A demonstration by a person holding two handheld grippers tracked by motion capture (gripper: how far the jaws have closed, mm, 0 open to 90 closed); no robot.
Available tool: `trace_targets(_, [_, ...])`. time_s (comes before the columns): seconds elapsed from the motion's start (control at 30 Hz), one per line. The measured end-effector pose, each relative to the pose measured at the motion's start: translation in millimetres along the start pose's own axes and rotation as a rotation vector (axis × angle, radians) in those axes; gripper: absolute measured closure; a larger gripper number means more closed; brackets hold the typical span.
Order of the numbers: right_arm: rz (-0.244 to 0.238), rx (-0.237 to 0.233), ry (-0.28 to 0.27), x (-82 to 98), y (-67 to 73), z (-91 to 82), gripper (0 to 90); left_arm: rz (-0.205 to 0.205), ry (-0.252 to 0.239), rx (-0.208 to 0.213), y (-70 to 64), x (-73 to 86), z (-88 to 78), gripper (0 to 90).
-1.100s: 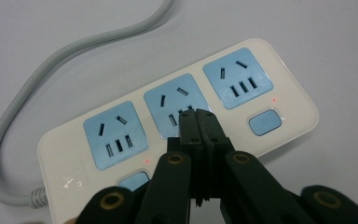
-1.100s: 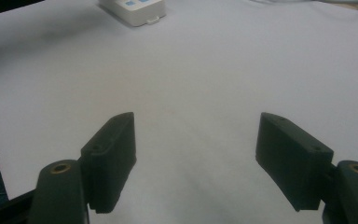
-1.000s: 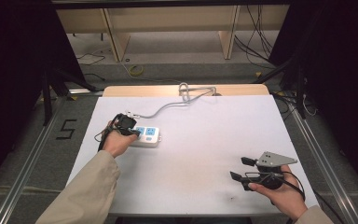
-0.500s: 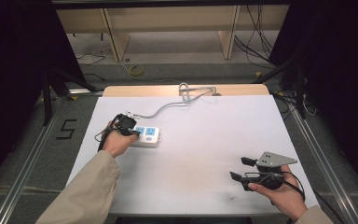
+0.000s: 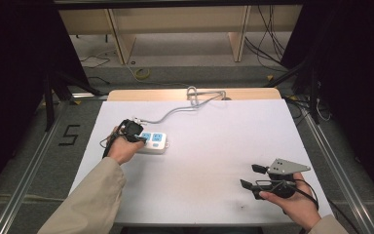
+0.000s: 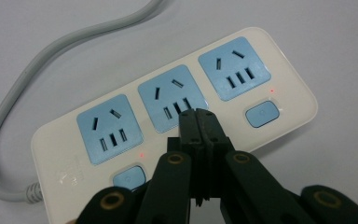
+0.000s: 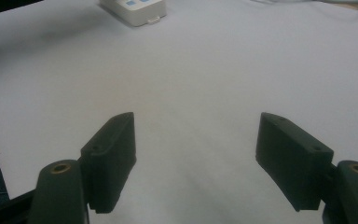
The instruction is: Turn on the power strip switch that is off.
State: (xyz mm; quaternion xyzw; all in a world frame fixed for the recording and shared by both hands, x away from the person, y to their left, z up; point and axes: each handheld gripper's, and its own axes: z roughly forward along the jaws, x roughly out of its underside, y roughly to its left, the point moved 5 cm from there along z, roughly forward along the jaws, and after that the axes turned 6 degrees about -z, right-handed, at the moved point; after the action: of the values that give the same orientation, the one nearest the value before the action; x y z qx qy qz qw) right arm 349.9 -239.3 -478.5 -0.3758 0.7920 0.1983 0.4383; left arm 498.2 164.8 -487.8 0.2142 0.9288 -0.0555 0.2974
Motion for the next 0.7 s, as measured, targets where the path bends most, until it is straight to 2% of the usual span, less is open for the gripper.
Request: trace_targets(0.7, [0.001,0.000,0.001,0.2,0.3,0.0,29.0,-0.025,0.038,-0.009,-0.6,-3.2,2.3,90.0])
